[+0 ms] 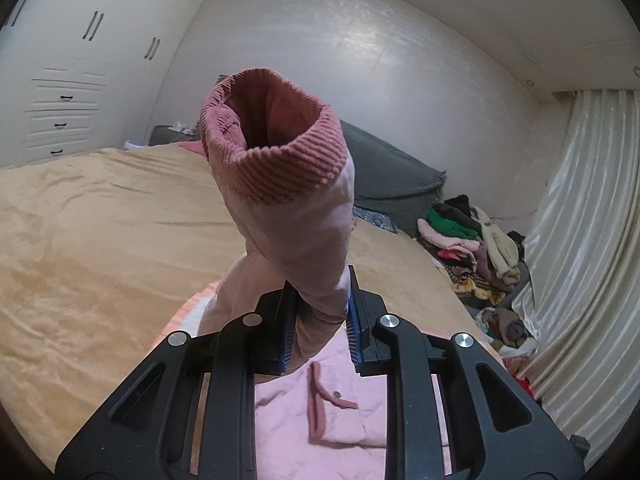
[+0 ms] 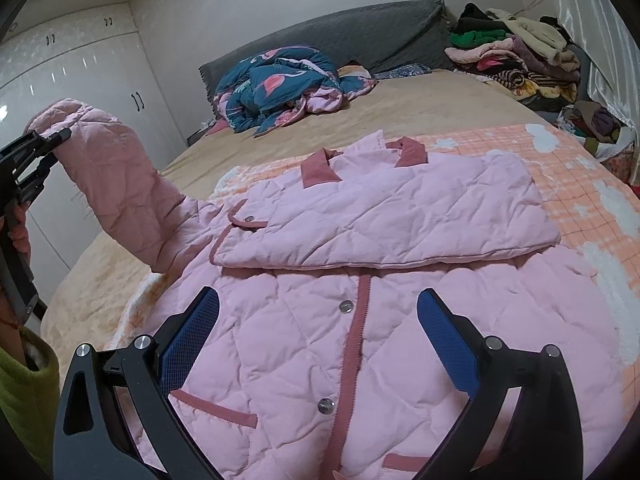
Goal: Fold large clothes
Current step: 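Fold the held sleeve across the jacket body and open the left gripper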
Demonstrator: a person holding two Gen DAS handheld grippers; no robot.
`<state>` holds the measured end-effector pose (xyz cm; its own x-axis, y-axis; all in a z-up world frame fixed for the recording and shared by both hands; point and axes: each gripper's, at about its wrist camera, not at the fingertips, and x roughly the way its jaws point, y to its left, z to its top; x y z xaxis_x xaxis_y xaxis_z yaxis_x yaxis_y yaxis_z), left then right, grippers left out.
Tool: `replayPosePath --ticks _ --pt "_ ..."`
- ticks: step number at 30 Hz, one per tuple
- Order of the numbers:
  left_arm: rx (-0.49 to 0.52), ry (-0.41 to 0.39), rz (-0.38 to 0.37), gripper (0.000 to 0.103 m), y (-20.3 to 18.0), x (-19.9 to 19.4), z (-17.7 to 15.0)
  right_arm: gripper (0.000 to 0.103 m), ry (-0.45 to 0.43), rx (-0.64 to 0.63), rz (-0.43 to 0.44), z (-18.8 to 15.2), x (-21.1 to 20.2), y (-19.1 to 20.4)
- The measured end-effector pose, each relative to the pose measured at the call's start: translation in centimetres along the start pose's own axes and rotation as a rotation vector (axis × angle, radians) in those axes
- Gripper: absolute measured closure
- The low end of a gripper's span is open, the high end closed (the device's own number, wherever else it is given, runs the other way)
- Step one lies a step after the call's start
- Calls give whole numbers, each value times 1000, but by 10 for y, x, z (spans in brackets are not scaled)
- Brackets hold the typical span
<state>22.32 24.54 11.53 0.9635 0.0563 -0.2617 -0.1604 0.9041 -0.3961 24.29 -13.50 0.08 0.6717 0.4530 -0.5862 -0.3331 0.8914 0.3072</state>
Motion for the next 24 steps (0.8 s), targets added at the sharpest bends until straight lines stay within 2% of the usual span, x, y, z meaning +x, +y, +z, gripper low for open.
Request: replayPosePath --ticks 7,24 --pt "15 51 -116 89 -31 13 -14 4 -22 25 -15 3 -13 -15" --pt "125 195 -231 89 -93 49 -79 4 -73 111 -105 2 -52 -72"
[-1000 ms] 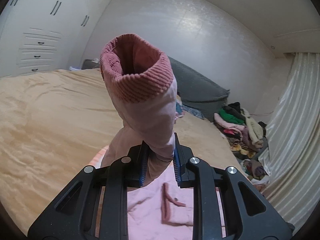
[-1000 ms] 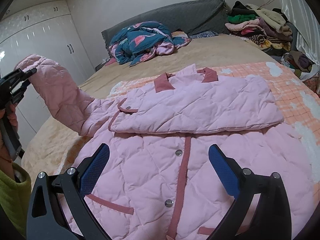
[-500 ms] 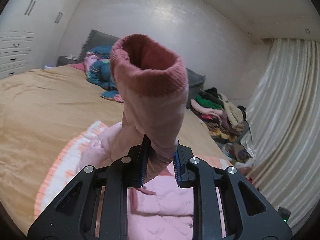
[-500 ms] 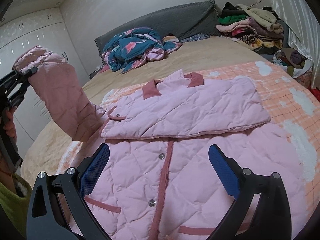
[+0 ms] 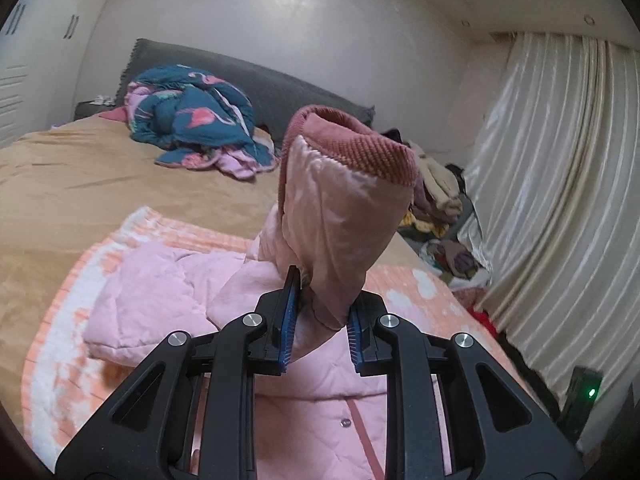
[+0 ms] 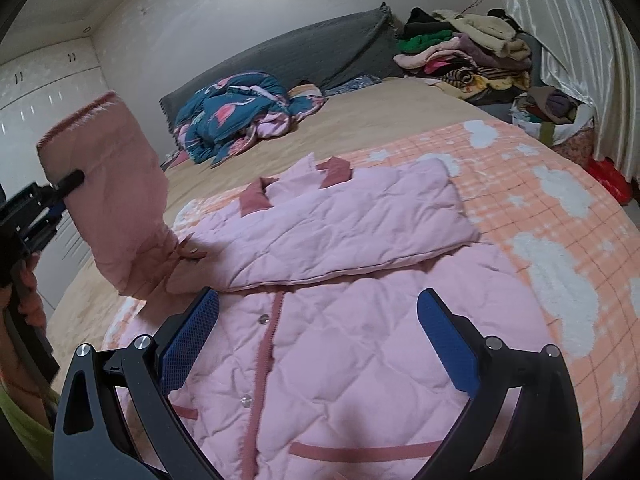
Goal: Fold large clothes
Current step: 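Fold the held sleeve across the jacket body and open the left gripper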
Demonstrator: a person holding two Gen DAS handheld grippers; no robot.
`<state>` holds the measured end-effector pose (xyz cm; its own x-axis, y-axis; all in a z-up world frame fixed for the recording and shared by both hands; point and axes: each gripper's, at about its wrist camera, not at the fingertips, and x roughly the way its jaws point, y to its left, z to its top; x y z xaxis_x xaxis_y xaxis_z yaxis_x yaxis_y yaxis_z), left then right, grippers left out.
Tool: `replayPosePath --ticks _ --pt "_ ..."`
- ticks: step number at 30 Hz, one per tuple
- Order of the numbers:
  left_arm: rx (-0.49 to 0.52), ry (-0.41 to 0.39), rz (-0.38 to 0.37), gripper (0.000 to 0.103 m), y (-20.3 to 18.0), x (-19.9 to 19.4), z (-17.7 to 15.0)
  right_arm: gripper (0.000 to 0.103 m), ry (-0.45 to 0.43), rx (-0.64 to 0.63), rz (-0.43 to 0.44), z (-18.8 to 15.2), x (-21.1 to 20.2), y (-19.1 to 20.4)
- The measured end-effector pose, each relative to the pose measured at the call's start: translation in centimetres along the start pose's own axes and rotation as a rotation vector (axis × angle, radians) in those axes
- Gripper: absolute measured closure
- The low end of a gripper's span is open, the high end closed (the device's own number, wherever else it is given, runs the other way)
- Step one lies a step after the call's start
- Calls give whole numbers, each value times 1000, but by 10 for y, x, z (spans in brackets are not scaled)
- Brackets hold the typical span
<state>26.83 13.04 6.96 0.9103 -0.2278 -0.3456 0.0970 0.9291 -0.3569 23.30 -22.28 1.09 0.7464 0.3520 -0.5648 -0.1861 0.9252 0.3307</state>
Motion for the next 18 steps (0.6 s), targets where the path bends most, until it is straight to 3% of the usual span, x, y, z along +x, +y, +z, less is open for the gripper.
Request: replayPosePath --ticks 18 --pt "212 276 -54 88 -58 85 -92 4 -8 86 -72 -2 -9 -46"
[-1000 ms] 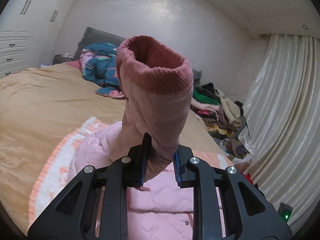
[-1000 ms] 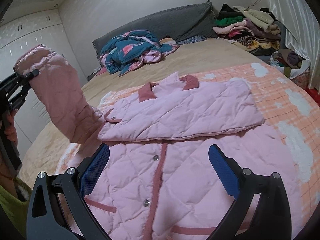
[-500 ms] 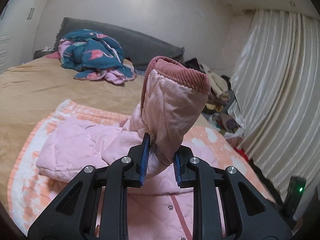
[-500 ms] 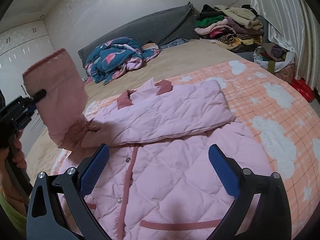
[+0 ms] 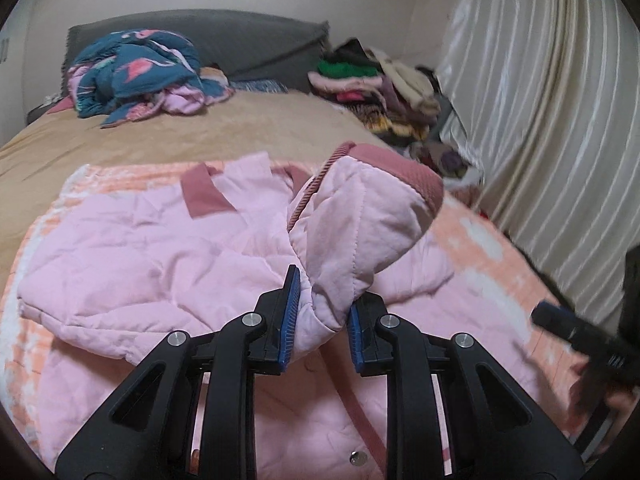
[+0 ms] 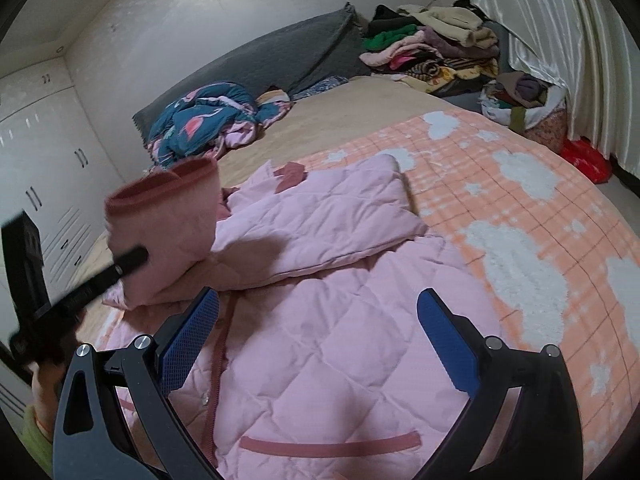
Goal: Fold large clothes
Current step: 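Fold the held sleeve across the jacket body and open the left gripper, then grasp the ribbed hem edge of the jacket with the right gripper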
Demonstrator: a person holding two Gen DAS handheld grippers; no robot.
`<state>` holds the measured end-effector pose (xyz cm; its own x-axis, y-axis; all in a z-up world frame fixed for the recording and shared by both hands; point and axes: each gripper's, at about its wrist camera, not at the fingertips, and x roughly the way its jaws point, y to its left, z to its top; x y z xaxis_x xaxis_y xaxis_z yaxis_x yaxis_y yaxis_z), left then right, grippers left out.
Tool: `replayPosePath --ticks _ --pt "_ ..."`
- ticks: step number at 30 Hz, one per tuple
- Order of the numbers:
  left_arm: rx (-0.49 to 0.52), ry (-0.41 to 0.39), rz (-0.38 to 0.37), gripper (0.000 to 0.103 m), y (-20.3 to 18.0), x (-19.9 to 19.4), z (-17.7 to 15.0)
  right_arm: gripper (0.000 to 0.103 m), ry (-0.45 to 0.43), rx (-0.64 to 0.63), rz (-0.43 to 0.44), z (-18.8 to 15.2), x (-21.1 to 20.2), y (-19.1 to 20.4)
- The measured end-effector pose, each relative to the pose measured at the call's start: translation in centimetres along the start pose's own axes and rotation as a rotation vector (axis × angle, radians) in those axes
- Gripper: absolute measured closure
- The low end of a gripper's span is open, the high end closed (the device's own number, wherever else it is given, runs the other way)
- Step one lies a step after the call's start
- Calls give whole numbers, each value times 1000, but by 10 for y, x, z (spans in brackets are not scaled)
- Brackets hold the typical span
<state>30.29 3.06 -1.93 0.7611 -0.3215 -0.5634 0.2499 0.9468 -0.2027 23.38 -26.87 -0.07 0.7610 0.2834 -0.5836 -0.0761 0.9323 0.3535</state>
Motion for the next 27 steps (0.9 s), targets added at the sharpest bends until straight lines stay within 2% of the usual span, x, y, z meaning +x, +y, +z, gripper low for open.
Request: replayPosePath --ticks 6,8,9,14,17,19,21,24,27 --pt "77 80 16 84 -15 25 -18 4 -7 21 -26 0 -2 -10" --pt "91 103 13 77 -19 30 -25 4 -10 27 -33 1 -4 -12" --pt "98 119 2 68 -21 32 -28 4 -12 31 -36 1 -5 -14" --pt "161 174 29 62 -32 40 -36 4 -22 54 -47 5 -11 -18" --pt "175 191 21 49 -35 36 -37 4 -28 68 -50 8 -15 -20" --pt "173 197 18 31 -33 34 -35 4 -33 69 -59 10 -18 -21" --pt "145 197 -12 19 -29 29 -31 4 -36 71 -63 11 -19 -21" --pt "97 167 -60 15 -20 17 -21 4 -33 79 -61 11 -18 -21" --pt "50 130 -54 12 -6 5 -10 4 -16 81 -51 11 -12 -17"
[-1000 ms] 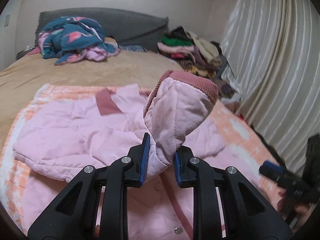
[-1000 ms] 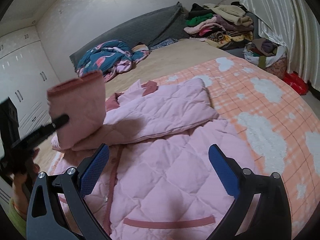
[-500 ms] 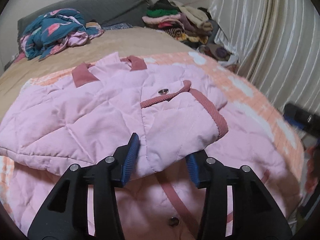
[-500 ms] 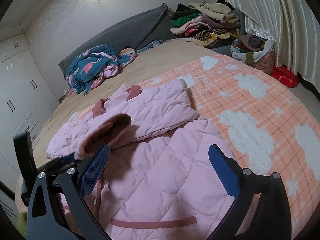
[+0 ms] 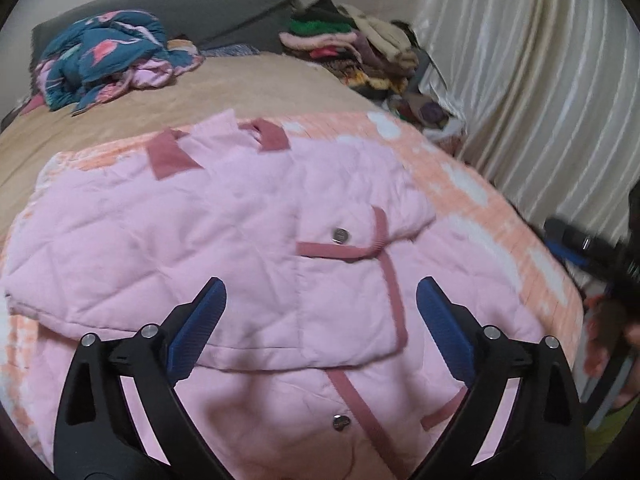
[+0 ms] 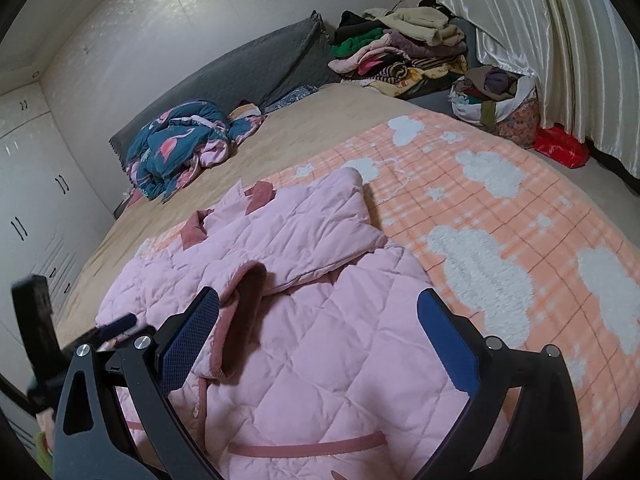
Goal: Fold large clothes
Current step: 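Grasp the ribbed hem edge of the jacket with the right gripper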
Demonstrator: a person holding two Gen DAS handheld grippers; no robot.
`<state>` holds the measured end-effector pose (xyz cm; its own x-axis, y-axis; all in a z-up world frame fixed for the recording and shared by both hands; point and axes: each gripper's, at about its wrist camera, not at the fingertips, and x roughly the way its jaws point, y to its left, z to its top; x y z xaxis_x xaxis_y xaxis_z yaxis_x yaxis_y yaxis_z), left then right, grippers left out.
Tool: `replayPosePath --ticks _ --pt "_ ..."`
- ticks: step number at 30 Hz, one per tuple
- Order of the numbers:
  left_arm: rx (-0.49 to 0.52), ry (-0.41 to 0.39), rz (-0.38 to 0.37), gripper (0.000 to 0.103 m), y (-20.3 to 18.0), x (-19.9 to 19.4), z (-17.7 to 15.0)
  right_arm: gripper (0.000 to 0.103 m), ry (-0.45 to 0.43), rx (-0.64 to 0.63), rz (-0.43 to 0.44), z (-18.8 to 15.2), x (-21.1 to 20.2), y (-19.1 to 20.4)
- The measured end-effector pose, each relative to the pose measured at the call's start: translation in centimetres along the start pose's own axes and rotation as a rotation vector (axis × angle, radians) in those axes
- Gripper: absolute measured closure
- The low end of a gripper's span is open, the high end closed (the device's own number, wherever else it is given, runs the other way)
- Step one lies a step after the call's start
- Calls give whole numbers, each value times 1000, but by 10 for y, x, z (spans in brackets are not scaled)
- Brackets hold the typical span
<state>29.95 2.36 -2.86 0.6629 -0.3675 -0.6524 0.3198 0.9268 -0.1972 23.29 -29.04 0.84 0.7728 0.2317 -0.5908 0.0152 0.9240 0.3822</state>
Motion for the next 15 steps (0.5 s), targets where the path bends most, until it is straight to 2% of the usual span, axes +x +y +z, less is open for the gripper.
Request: replayPosePath --ticks 3,5,8,12,15 --pt "-67 -38 18 10 23 -13 7 4 59 -13 35 -5 18 13" --pt "-111 -57 66 10 43 -19 11 4 111 -20 75 -10 34 24" --pt "-144 -86 186 10 70 -28 14 4 186 -29 123 -20 63 44" --pt "-186 -82 348 10 104 -36 16 4 291 -13 196 -32 105 69" --pt "-225 -87 397 10 126 -43 17 4 353 19 197 -40 132 78"
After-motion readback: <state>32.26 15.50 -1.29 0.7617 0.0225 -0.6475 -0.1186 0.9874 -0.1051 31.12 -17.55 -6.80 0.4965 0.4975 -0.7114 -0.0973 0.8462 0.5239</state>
